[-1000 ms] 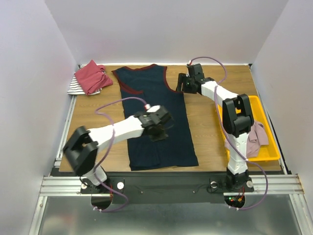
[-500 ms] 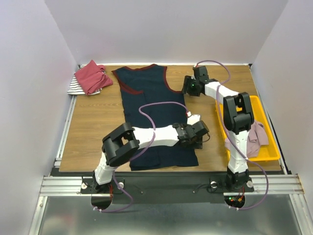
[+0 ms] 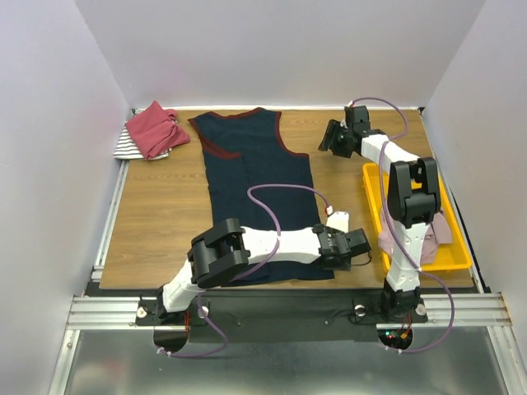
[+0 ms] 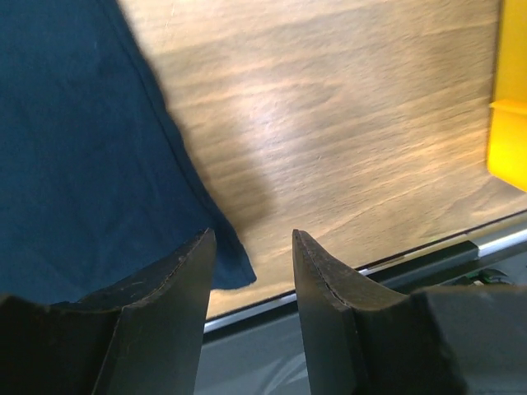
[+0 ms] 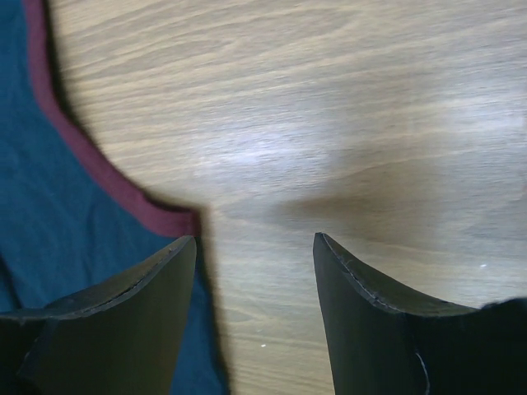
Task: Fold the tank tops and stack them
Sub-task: Fold the tank top
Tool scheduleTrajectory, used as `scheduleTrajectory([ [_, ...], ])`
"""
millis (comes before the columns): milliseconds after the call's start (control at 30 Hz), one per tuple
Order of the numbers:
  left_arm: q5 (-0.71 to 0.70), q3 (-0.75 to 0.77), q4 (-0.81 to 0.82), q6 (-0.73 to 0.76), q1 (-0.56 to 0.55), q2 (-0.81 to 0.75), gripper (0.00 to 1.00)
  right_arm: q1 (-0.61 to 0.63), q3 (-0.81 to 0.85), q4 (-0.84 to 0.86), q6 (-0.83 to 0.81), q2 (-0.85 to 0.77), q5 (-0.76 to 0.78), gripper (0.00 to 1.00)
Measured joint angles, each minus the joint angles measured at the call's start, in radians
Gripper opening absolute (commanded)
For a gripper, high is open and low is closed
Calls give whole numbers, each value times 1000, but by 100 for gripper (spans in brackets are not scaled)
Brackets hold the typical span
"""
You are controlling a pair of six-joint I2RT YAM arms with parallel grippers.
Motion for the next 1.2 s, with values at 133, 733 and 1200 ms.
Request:
scheduleTrajectory([
  [133,-14,39,-62,-27,-12,30,52,8,0,0,3,-11,-11,65],
  [733,-4,-66,18,-37,19,-3,0,10,-24,19,-8,-22,-159,66],
  [1200,90,-383,285,-9,45,-263,0,51,-47,34,-31,-22,-171,73],
])
